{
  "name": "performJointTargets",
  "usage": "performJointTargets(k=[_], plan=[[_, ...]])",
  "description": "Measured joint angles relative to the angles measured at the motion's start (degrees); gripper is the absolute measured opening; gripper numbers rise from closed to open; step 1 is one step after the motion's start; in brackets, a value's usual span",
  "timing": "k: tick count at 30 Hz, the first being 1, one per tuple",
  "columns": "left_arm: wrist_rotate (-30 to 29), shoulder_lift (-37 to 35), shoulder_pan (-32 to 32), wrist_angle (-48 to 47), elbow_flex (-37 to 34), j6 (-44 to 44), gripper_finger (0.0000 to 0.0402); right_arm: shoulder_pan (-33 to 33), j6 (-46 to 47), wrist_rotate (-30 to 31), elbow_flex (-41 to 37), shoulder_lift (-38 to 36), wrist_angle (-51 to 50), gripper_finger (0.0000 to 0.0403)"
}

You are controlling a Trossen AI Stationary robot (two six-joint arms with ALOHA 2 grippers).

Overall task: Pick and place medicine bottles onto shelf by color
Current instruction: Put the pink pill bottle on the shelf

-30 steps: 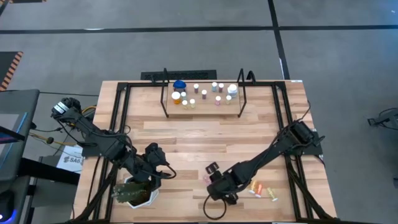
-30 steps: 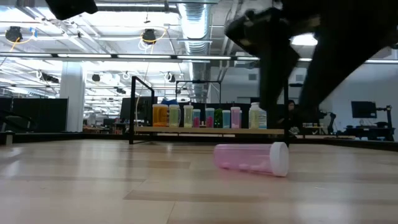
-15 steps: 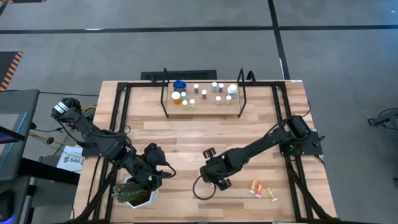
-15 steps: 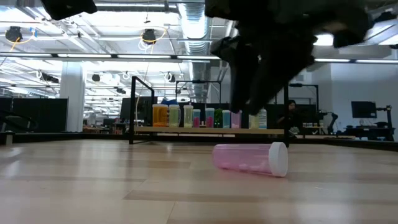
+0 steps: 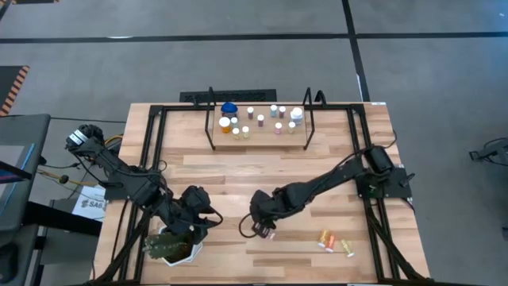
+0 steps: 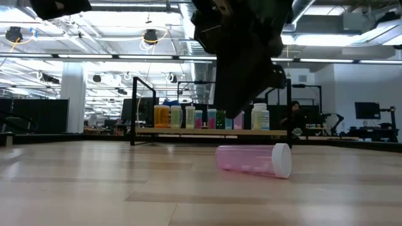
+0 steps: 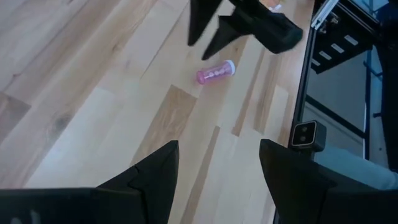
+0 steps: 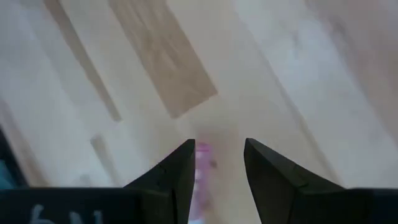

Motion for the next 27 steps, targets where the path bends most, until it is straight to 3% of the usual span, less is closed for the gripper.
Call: performJointTargets(k=[10, 13, 17, 23, 27], plan=[[0.85, 0.00, 0.00, -0.35, 0.00, 0.02, 0.0210, 4.18, 1.93, 1.46, 0.02, 1.23, 2.34, 0.0132], [0.87, 0.00, 0.00, -0.35, 0.00, 0.02, 0.0210, 4.45, -3.77, 1.49, -0.06, 1.21, 1.93, 0.0134], [0.87, 0.00, 0.00, -0.37, 0.00, -0.02, 0.0210, 4.90, -25.90, 1.53, -0.03, 1.09, 1.74, 0.0141], [0.87, -0.02, 0.00, -0.37, 0.00, -1.07, 0.0210, 8.07, -84.07, 1.86, -0.03, 0.66, -2.90, 0.0144], [0.50, -0.02, 0.00, -0.37, 0.00, -3.55, 0.0210, 8.50, -102.30, 2.23, -0.03, 0.90, -2.81, 0.0141]])
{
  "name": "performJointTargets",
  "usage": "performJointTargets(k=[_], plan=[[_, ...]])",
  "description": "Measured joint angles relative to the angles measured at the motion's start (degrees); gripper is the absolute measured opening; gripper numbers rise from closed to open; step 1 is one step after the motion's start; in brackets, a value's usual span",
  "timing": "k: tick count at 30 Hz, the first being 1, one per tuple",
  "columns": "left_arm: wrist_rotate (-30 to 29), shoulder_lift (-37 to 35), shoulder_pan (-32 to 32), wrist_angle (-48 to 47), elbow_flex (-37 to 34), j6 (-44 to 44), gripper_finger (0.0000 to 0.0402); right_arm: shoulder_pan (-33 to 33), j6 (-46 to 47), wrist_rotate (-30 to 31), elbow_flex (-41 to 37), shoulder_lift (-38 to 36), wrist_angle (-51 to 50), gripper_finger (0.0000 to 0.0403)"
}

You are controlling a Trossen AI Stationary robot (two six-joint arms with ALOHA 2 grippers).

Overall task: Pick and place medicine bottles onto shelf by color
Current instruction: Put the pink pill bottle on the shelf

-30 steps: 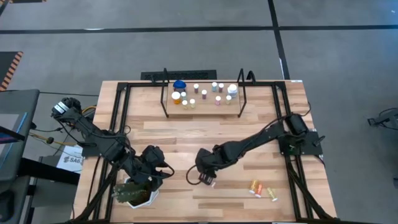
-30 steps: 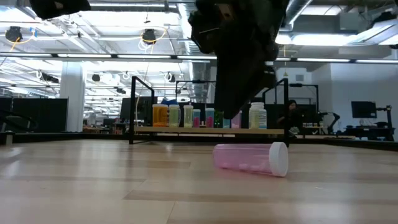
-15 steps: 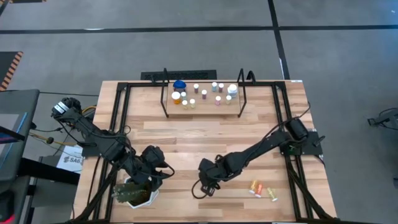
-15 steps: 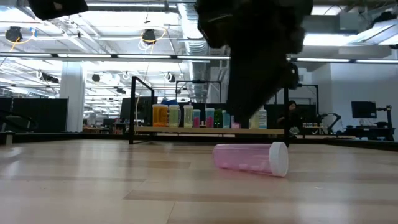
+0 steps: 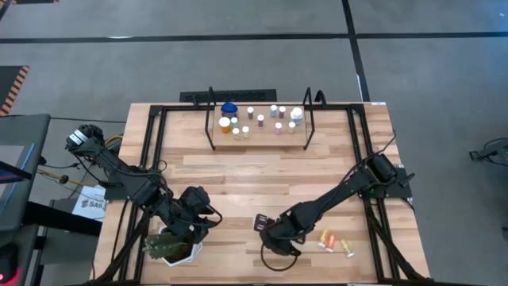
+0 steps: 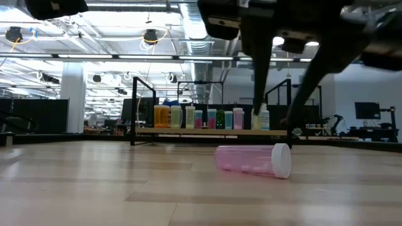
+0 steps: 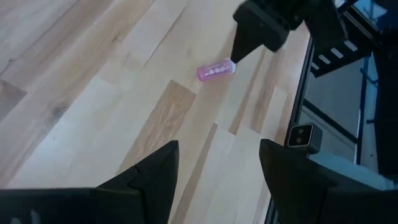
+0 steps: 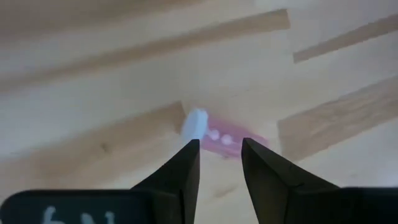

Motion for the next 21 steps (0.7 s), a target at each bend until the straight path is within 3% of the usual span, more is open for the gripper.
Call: performJointTargets(k=[5, 21], plan=[[-1.52, 0.00, 0.00, -0.01, 0.00, -1.48, 0.0210, -1.35, -10.52, 2.72, 0.00, 0.04, 1.32, 0.0146], [-4.03, 0.00, 0.02, 0.00, 0.00, -8.47, 0.0210, -3.62, -41.90, 2.42, -0.42, 0.11, 1.42, 0.0154]])
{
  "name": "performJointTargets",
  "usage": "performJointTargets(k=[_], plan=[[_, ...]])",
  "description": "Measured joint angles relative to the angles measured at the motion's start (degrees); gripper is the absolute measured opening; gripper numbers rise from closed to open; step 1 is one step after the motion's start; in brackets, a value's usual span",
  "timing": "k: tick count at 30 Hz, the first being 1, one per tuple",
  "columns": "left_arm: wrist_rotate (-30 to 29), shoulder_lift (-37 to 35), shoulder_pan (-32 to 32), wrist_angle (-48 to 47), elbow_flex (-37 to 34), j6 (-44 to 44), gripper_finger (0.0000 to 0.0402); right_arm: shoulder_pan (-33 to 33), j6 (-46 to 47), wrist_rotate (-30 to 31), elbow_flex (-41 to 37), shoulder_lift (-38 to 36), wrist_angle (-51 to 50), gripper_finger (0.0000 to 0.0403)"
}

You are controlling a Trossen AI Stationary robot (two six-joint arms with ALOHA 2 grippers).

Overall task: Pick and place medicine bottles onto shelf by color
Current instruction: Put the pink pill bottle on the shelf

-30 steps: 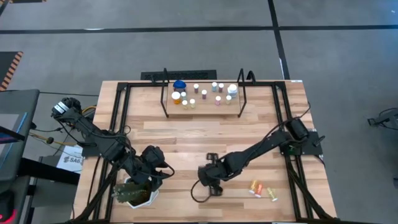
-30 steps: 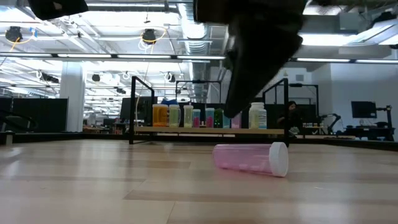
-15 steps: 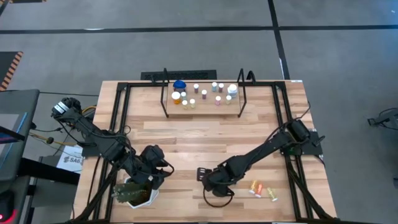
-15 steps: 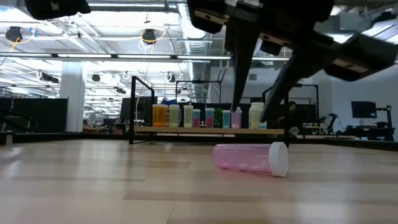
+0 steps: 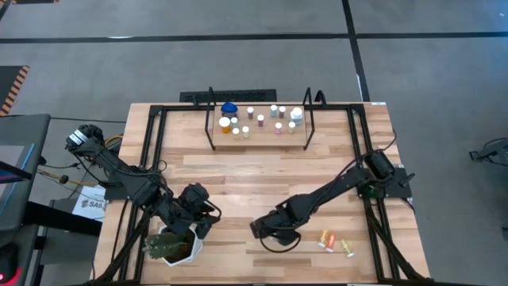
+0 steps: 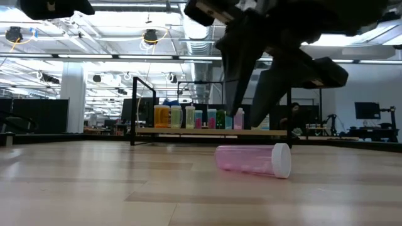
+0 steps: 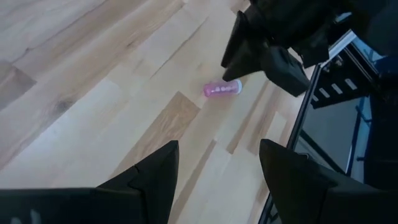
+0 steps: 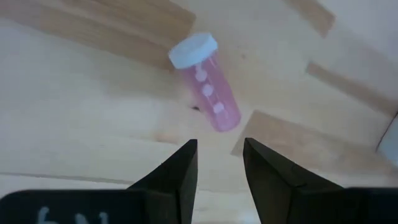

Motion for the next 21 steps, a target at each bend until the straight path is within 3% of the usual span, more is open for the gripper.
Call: performJointTargets(k=[21], plan=[[-1.08, 0.00, 0.02, -0.19, 0.00, -2.55, 0.0210, 1.49, -10.36, 1.37, 1.08, 6.60, 1.55, 0.0152]])
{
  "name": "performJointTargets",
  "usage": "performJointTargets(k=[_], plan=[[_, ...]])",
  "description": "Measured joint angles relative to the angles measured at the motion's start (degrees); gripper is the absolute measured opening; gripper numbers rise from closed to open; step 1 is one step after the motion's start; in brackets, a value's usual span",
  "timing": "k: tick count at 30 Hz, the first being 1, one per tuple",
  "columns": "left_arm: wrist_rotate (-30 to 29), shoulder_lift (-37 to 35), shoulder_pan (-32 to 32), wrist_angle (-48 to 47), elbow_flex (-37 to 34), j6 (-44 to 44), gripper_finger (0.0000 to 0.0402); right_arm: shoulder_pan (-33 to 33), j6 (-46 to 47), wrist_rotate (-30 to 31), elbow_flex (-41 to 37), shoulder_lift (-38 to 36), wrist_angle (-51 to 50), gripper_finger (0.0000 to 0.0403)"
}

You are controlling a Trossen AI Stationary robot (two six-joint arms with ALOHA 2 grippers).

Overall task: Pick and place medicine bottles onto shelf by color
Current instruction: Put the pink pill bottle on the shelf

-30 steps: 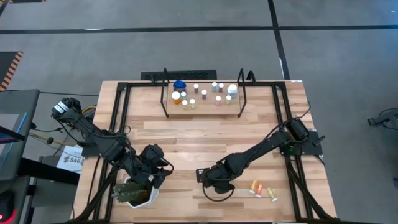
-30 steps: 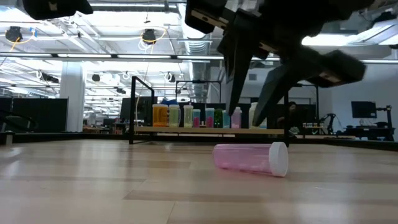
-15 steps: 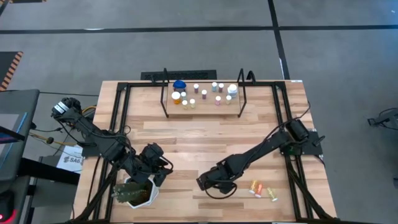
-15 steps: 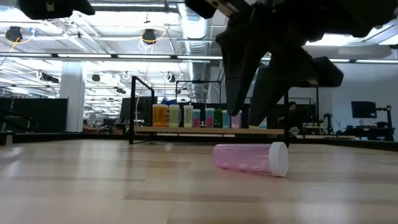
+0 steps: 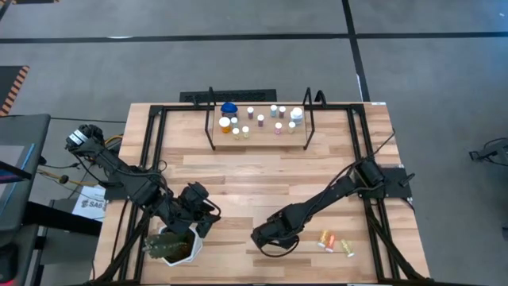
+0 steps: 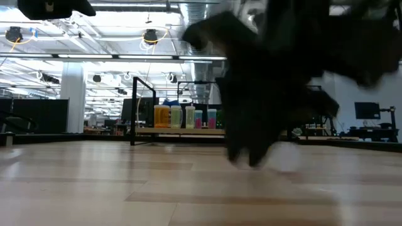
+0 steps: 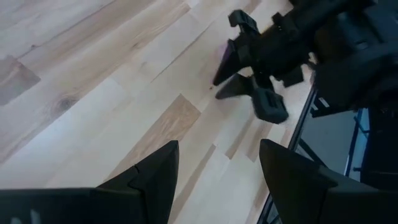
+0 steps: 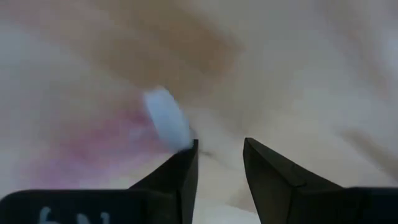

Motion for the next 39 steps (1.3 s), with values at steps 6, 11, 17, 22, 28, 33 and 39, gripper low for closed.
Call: performJointTargets(k=[6, 11, 17, 22, 28, 33, 39], plan=[[0.00, 0.00, -0.02, -0.45, 0.00, 0.00, 0.0210, -0.89, 0.02, -0.10, 0.13, 0.01, 0.09, 0.0152], [0.00, 0.00, -0.02, -0.79, 0.00, 0.02, 0.0210, -1.15, 7.27, 3.45, 2.50, -1.23, 1.30, 0.0152], [0.15, 0.00, -0.02, -0.74, 0.00, 0.73, 0.0210, -0.60, 46.63, 5.30, 10.63, -1.31, -10.00, 0.0152], [0.48, 0.00, -0.02, -0.77, 0.00, 3.30, 0.0210, 0.95, 74.81, 1.74, 14.49, -2.34, -23.28, 0.0152], [0.36, 0.00, -0.02, -1.06, 0.00, 5.97, 0.0210, 4.45, 96.26, -3.03, 13.67, -4.89, -37.08, 0.0152], [-0.43, 0.00, -0.02, -1.14, 0.00, 7.32, 0.0210, 7.86, 102.19, -3.35, 8.89, -7.05, -37.69, 0.0160], [-0.49, 0.02, -0.02, -1.30, -0.02, 7.33, 0.0210, 9.18, 107.38, -4.60, -5.13, -13.66, -29.33, 0.0176]])
